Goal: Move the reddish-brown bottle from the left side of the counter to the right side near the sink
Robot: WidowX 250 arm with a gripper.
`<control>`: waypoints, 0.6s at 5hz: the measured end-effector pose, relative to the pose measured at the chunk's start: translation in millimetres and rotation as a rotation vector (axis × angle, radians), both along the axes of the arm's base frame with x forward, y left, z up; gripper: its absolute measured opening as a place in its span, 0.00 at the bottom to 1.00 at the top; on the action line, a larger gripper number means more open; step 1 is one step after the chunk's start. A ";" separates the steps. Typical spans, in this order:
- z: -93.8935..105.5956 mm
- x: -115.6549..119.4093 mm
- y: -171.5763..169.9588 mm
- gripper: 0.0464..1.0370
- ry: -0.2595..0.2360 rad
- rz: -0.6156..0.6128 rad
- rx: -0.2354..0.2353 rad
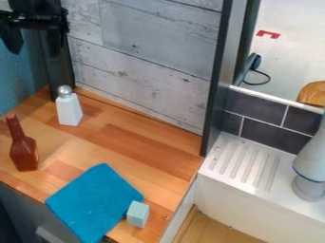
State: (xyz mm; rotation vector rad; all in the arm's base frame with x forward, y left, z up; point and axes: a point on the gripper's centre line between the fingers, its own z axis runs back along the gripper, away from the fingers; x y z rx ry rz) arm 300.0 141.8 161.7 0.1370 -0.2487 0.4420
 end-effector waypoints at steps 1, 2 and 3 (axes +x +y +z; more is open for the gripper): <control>-12.0 -1.4 -1.5 0.96 0.032 0.000 -0.020; -26.9 -16.6 5.9 0.96 0.055 -0.013 -0.071; -26.4 -30.3 17.1 0.96 0.044 -0.015 -0.062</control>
